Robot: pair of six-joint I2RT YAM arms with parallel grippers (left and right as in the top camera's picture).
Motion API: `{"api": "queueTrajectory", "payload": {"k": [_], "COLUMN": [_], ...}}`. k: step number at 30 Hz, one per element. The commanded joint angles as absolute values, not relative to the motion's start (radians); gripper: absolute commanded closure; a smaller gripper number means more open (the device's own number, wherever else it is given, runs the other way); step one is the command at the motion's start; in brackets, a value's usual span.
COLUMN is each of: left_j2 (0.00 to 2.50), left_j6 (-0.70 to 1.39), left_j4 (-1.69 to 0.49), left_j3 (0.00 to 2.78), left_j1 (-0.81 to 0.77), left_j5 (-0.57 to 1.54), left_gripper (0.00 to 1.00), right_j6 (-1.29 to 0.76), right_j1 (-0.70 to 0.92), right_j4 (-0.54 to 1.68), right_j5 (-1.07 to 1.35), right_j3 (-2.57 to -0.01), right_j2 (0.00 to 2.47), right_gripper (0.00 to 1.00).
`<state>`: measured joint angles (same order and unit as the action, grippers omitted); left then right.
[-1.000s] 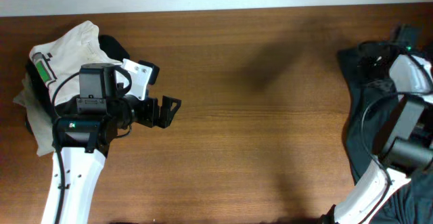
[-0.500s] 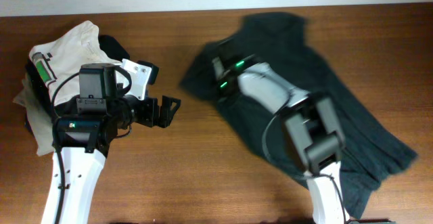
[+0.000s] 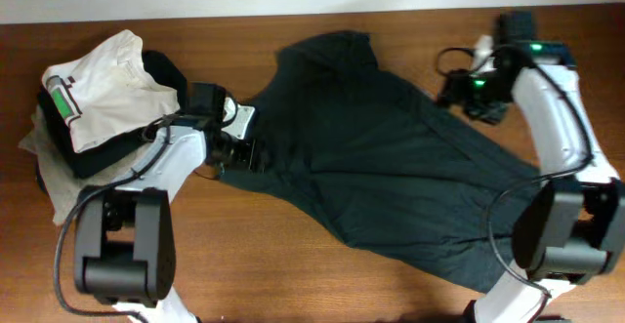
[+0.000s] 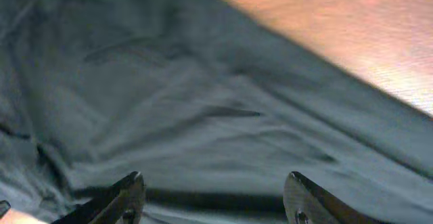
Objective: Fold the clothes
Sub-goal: 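Pull the dark shirt leftward across the table with the right gripper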
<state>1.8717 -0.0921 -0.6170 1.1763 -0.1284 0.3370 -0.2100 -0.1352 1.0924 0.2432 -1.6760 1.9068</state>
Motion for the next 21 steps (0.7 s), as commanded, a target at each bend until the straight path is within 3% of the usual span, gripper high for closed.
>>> {"api": "queueTrajectory", "payload": {"k": [1,2,6,8,11,14,16,17,19,21], "left_j2": [1.905,1.906,1.915,1.915,1.915,1.915,1.915,1.915,1.915,1.915], "left_j6": [-0.094,-0.094,-0.094,-0.094,-0.094,-0.094,-0.094,-0.094,-0.094,-0.094], "left_j4": [-0.609,-0.621,-0.632,-0.633,-0.632,-0.629,-0.622,-0.62,-0.62,-0.617], "left_j3": [1.184,1.177,1.132,1.132,1.132,1.132,1.132,1.132,1.132,1.132], "left_j1": [-0.141,-0.141,-0.141,-0.141,-0.141,-0.141,-0.141,-0.141,-0.141,-0.141], "left_j5": [0.239,0.193,0.101,0.1,0.101,0.1,0.101,0.101,0.101,0.101], "left_gripper": [0.03,0.16,0.3,0.44,0.52,0.52,0.52,0.52,0.52,0.52], "right_j6": [-0.246,-0.252,-0.234,-0.234,-0.246,-0.279,-0.29,-0.297,-0.299,-0.403], "right_j1": [-0.327,-0.382,-0.546,-0.652,-0.759,-0.791,-0.791,-0.793,-0.794,-0.794], "right_j4": [1.113,1.145,1.249,1.248,1.22,1.197,1.189,1.172,1.096,0.859], "right_j5": [0.244,0.243,0.045,0.04,0.032,0.078,0.082,0.125,0.305,0.485], "right_j3": [-1.67,-1.665,-1.646,-1.646,-1.578,-1.531,-1.531,-1.531,-1.563,-1.634], "right_j2": [1.94,1.971,2.08,2.085,2.086,2.086,2.086,2.086,2.086,2.086], "right_gripper": [0.31,0.32,0.27,0.27,0.27,0.41,0.65,0.84,0.92,0.96]}}
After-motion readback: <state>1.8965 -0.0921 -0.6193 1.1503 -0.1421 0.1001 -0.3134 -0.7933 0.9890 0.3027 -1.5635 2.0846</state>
